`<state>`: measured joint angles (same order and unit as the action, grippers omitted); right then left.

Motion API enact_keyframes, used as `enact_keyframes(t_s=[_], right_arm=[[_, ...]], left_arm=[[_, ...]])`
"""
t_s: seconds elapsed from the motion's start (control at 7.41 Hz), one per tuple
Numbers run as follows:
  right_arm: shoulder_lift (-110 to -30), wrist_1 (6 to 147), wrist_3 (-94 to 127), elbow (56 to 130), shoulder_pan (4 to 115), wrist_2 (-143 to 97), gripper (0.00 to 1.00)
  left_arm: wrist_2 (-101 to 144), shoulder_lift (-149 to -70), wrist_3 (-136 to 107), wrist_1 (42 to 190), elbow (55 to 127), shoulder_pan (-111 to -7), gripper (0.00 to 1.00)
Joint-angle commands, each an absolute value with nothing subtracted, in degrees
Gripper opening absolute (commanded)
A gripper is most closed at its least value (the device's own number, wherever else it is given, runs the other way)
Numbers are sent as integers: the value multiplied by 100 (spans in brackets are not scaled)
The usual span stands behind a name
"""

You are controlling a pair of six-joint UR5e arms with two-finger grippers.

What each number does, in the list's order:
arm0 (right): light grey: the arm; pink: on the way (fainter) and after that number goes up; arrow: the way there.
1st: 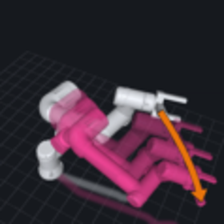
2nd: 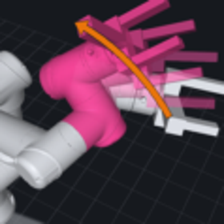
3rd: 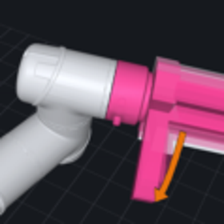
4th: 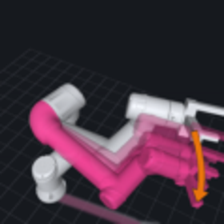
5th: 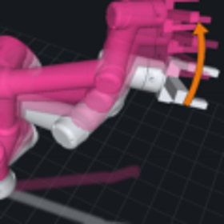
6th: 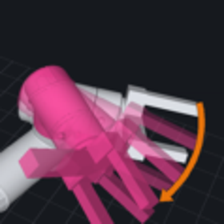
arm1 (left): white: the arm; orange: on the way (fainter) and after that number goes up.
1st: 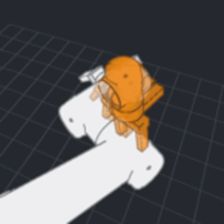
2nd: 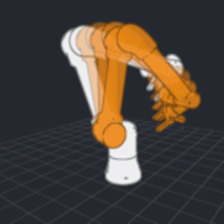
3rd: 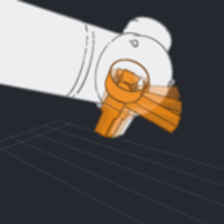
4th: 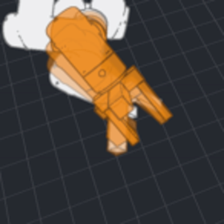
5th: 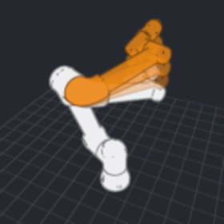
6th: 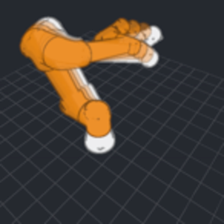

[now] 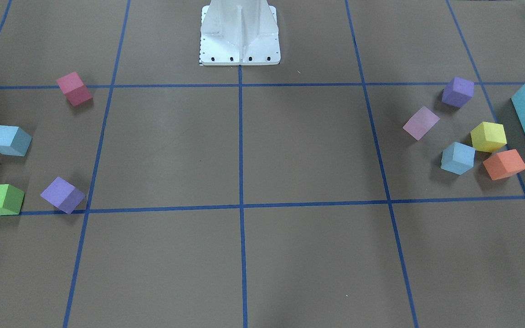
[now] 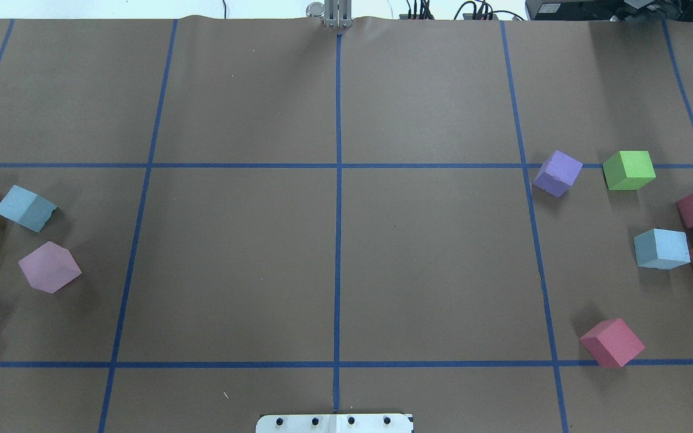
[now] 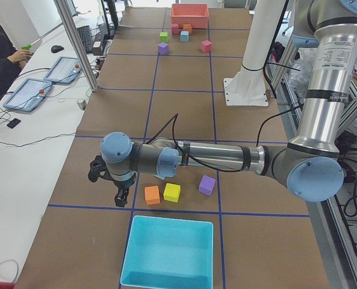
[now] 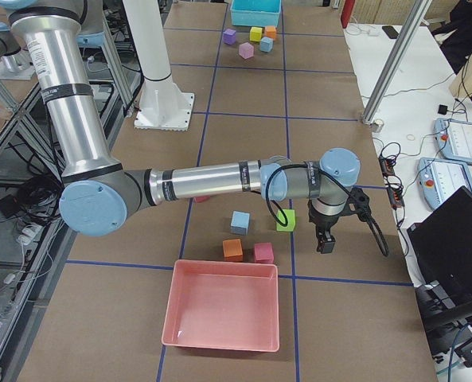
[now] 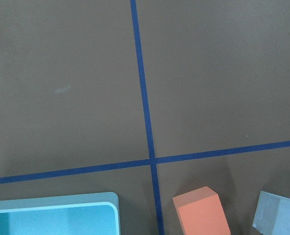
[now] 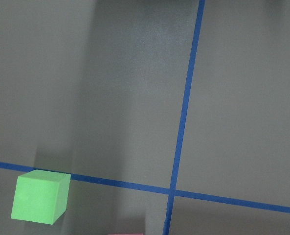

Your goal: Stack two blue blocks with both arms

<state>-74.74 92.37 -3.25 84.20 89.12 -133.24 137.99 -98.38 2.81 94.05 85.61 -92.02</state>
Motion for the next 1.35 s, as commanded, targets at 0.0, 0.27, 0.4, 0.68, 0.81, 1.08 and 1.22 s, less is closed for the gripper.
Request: enact_keyframes(t_s=[0.0,0.27,0.4,0.68,0.81,1.08,1.22], right_arm=[[-7479,9237,-325,8437,8912,-13307,100],[-7471,9229,-38,8560,8886,-13333,100],[-7479,9229,174,8674,8747,-13229,100],[-7576,9246,220,8841,8728,-13245,100],[-7611,9237,272,8911,8623,-13323,100],[-8022,9246,456,9550,8298,-13447,100],[-8077,9237,527,9675,8184,-13613,100]], left_arm=[[13799,-9835,281,9404,8578,-9202,98],[13808,-9835,281,9361,8648,-9211,98],[13808,-9835,281,9360,8648,-9211,98],[13808,-9817,281,9360,8648,-9211,98],[13808,-9817,281,9360,8657,-9211,98],[13808,-9800,272,9343,8692,-9211,98],[13808,-9800,272,9343,8692,-9211,98]])
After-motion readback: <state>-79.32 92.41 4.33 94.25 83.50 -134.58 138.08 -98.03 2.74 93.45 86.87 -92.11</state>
